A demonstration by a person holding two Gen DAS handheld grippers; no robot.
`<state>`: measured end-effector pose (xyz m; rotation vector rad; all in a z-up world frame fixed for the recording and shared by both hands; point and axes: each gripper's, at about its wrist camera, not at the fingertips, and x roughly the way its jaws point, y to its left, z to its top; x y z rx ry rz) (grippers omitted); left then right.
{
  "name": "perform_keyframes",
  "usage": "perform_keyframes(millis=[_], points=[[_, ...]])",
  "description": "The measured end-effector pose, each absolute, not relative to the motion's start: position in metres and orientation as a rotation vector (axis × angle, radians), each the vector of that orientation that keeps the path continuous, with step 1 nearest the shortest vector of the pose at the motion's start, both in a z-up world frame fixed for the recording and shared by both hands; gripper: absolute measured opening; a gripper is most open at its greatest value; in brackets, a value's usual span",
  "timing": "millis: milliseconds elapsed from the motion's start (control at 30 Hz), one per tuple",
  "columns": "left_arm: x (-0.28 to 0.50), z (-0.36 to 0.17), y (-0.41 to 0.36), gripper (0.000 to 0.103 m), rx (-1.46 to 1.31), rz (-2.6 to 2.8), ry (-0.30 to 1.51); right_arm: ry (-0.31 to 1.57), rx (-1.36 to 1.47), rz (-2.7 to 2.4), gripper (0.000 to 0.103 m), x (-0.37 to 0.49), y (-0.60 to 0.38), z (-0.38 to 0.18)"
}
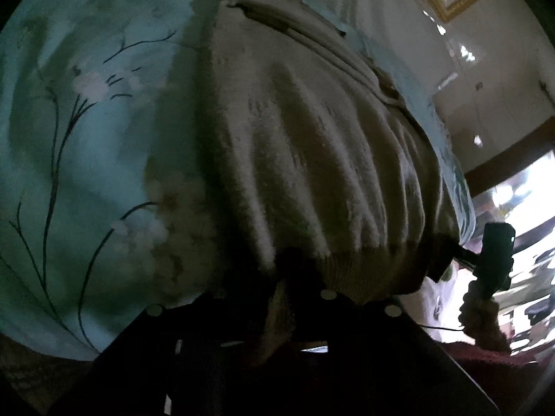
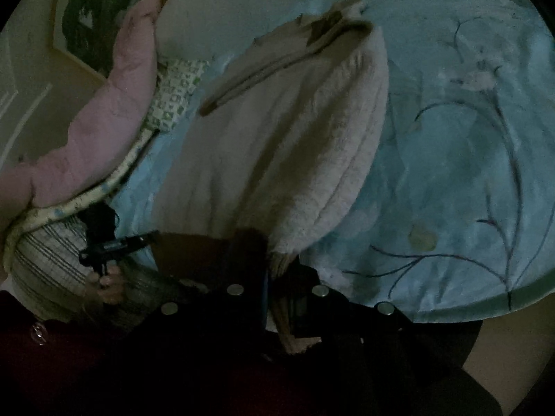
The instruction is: Fold small clothes
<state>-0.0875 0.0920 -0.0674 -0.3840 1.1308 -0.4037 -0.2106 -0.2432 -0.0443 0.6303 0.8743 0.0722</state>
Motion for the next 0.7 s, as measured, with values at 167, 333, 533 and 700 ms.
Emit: perform_keyframes(millis=[167, 333, 533, 700], points=[[-0.09, -0.058, 0.088, 0.005, -0.333, -0.42, 1.086, 0.857, 0.638, 0.105, 0.011, -0.211, -0.244, -0.039], [-0.094, -0.034, 0.103, 0.005, -0.423, -0.472, 0.965, 0.745, 0.68, 0.172, 0.01, -0.214, -0.251, -0.014], [-0.08, 0.001, 0.113, 0.005, -0.491, -0.482, 0.83, 0.629, 0.723, 0.229, 0.01, -0.195, -0.264, 0.016], [-0.041, 0.024, 0.112, 0.005, -0.516, -0.484, 0.748, 0.542, 0.722, 0.266, 0.01, -0.162, -0.277, 0.043]])
